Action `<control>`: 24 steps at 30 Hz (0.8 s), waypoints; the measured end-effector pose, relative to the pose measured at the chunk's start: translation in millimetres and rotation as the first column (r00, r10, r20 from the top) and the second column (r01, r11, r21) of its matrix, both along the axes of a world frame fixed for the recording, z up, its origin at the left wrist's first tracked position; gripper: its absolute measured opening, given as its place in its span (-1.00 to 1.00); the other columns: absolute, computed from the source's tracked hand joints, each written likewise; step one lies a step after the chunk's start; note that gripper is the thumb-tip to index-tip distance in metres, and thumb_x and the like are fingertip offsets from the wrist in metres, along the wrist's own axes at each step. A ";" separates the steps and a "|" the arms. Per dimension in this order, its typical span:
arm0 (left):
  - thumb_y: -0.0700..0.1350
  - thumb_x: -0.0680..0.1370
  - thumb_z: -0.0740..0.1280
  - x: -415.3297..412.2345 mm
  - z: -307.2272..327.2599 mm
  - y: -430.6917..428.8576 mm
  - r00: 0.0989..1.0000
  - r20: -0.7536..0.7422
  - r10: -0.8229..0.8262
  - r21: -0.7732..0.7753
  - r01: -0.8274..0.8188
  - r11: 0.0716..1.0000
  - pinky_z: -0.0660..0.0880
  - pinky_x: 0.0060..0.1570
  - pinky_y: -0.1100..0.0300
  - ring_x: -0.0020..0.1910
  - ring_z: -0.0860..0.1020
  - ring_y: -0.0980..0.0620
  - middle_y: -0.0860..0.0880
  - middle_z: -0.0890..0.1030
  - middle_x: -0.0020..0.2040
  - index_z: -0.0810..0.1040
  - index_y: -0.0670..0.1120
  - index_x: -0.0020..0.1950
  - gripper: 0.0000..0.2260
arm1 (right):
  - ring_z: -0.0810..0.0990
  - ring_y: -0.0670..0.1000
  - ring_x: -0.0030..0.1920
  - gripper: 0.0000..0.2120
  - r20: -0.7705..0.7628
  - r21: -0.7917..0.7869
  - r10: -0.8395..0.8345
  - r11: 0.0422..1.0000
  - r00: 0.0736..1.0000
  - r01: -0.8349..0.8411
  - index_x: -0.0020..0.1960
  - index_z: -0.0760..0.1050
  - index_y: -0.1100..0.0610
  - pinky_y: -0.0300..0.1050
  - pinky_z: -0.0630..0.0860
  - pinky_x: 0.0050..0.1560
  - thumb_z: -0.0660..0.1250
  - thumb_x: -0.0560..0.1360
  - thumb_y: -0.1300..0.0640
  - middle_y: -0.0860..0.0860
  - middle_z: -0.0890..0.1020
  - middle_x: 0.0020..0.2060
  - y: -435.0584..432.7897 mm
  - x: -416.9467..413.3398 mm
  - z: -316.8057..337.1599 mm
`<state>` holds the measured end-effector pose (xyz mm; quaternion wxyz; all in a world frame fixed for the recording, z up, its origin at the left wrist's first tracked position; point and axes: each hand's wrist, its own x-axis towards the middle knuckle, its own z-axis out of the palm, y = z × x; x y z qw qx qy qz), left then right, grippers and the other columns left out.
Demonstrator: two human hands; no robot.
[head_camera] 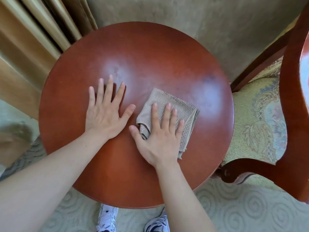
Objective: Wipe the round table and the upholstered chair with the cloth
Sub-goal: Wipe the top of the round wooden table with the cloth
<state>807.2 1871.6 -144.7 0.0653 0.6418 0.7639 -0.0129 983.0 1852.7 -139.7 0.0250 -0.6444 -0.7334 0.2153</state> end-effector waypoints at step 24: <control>0.24 0.64 -0.29 -2.3 -1.3 0.1 0.994 0.105 0.033 0.030 -0.037 0.999 -0.14 0.59 -0.11 0.64 -0.10 -0.10 -0.05 -0.01 0.67 0.01 0.09 0.65 -0.40 | -0.23 0.08 0.59 -0.35 0.066 0.059 0.300 0.951 0.952 -0.303 0.61 -0.14 -0.10 0.20 -0.28 0.53 -0.10 0.54 -0.10 0.05 -0.11 0.62 49.4 -6.0 2.1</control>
